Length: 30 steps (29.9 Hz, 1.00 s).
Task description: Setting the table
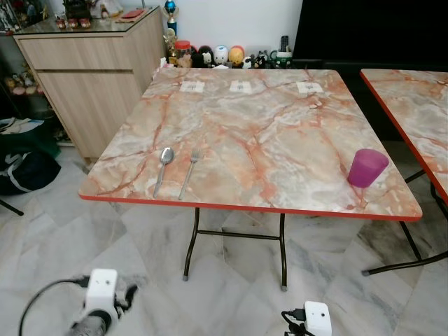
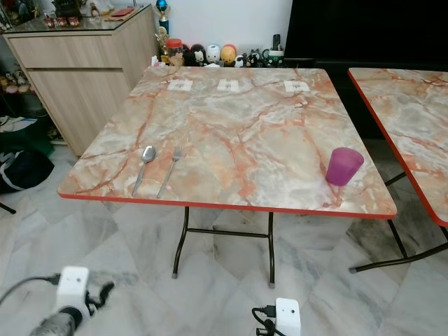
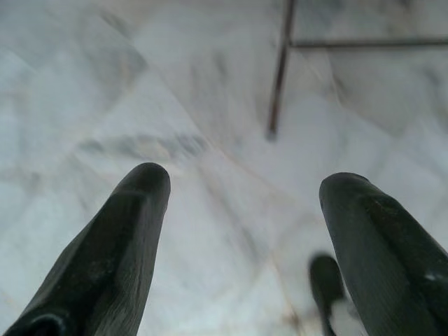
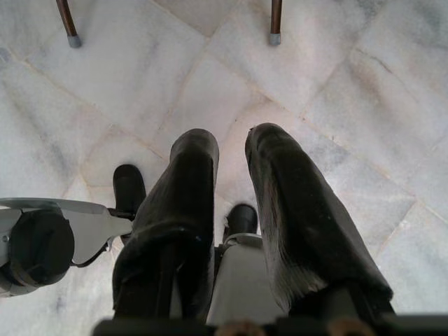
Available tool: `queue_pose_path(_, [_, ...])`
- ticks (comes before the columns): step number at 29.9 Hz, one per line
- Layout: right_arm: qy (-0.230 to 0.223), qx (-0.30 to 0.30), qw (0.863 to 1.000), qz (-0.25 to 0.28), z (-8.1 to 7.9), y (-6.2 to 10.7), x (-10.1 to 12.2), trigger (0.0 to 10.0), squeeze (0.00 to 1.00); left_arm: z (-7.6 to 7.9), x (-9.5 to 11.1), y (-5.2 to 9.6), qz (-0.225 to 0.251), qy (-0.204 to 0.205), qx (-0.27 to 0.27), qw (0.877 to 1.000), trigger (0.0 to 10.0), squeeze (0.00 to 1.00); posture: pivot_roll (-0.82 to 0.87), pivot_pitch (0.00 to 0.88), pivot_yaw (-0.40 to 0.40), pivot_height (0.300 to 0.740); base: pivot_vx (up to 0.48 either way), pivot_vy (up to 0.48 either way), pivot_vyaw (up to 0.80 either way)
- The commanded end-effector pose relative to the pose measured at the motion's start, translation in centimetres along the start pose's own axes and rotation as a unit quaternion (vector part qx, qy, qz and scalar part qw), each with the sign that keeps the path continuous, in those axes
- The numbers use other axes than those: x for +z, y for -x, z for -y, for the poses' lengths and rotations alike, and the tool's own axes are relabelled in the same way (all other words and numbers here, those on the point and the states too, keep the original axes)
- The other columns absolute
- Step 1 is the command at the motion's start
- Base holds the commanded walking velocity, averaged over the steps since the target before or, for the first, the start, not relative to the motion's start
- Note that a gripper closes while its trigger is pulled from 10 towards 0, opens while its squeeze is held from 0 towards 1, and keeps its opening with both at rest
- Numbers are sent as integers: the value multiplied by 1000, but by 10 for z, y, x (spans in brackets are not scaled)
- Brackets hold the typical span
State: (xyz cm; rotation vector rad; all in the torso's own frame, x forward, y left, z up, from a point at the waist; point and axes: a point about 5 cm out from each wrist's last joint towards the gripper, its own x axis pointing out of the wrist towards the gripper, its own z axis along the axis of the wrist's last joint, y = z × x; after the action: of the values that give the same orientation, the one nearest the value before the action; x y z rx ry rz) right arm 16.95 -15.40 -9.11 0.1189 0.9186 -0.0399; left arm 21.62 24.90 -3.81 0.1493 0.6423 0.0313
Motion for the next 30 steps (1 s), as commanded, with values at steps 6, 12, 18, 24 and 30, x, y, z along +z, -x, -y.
queue_pose_path(6, [-9, -6, 1000, -1, -1, 1, -3, 10000, 0, 12, -17, -2, -75, -24, -24, 997, 10000, 0, 90, 0, 26, 740, 0, 0, 0])
queue_pose_path(12, [-10, -6, 1000, -2, -1, 1, -4, 10000, 0, 13, -23, -2, -101, -16, -1, 995, 10000, 0, 85, 0, 23, 740, 0, 320, 0])
queue_pose_path(18, [-1, -5, 1000, -4, 0, 1, -4, 10000, 0, 14, -32, 0, -119, -11, -2, 993, 10000, 0, 83, 0, 20, 740, 0, 480, 0])
queue_pose_path(24, [-2, -5, 1000, -4, -1, 1, -4, 10000, 0, 7, -45, 7, -144, -11, 7, 990, 10000, 0, 82, 0, 20, 740, 0, 480, 0])
queue_pose_path(30, [-4, -5, 1000, -4, -1, 1, -4, 10000, 0, -7, -52, 14, -158, -11, 20, 987, 10000, 0, 87, 0, 19, 740, 0, 480, 0])
